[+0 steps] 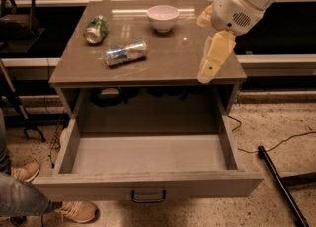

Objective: Place redbull can into top drawer

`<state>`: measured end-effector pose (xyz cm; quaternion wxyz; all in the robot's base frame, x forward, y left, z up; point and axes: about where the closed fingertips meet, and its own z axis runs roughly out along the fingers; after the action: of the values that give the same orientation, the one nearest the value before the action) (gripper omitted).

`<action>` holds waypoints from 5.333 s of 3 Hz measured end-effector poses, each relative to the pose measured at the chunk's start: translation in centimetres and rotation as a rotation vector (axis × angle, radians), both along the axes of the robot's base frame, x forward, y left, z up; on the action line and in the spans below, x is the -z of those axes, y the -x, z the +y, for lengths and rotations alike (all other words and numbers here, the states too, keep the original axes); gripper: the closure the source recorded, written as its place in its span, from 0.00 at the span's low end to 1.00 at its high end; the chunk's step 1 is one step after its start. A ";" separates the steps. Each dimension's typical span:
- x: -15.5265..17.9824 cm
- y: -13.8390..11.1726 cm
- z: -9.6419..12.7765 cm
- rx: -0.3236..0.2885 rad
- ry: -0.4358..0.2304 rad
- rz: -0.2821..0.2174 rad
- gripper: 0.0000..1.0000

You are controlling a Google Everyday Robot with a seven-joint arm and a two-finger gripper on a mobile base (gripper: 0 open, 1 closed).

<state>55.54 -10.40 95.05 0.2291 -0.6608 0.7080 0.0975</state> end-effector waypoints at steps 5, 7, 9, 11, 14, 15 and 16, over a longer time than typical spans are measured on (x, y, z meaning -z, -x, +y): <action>6.4 -14.5 14.2 -0.044 0.052 -0.033 0.00; 9.5 -17.8 15.3 -0.029 0.137 -0.006 0.00; 11.0 -18.6 16.6 -0.038 0.135 0.023 0.49; 11.2 -18.6 17.3 -0.047 0.099 0.042 0.95; 5.2 -10.0 9.9 0.112 -0.042 0.016 1.00; 6.1 -4.4 6.9 0.203 -0.069 0.072 1.00; 8.6 -2.9 6.0 0.212 -0.041 0.118 1.00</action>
Offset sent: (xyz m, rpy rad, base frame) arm 0.1052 0.1425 -0.0408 0.0520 -0.0031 0.0544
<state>58.42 -4.42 86.47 0.2095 -0.5707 0.7839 0.1260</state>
